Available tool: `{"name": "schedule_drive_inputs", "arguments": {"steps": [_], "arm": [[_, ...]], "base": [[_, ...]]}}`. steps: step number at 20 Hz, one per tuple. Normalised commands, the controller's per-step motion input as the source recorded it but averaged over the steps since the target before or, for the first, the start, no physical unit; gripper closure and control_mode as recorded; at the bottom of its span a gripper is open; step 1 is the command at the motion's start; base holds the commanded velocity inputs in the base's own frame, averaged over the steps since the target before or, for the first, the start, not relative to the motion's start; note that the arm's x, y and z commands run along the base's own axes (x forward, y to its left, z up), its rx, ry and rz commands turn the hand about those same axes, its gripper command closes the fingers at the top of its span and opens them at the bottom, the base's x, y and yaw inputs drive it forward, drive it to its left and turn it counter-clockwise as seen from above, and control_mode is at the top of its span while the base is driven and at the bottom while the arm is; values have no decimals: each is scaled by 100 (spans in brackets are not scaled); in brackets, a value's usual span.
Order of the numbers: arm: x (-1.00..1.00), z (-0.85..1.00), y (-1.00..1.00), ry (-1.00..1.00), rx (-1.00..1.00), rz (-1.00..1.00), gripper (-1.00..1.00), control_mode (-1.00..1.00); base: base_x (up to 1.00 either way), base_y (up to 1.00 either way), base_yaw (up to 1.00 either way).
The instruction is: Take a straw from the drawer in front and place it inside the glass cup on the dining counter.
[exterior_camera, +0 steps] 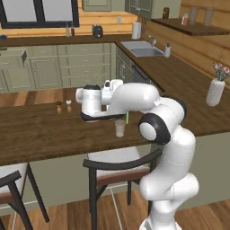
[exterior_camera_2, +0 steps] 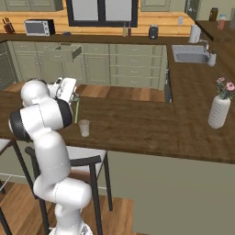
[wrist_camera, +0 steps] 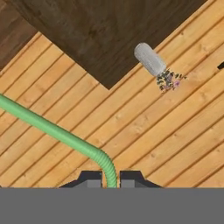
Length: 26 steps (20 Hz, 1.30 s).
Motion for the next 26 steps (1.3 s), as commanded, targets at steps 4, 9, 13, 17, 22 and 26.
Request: {"name": "schedule_drive_inputs", "arguments": {"steps": [4,9,13,17,22,26], "arm": [[51,-24,0,4,-7,0,100,-100],[29,-31,2,6,-6,0,100,-100],[34,-26,4,6,-3,0,100,-100],[33,-6,4,1,0,0,100,-100],[28,-1,9,0,0,0,100,-100],[28,-12,3,0,0,0,100,-100]], "base": [[0,0,0],[0,0,0],[0,0,0],[0,0,0],[0,0,0],[0,0,0]]}}
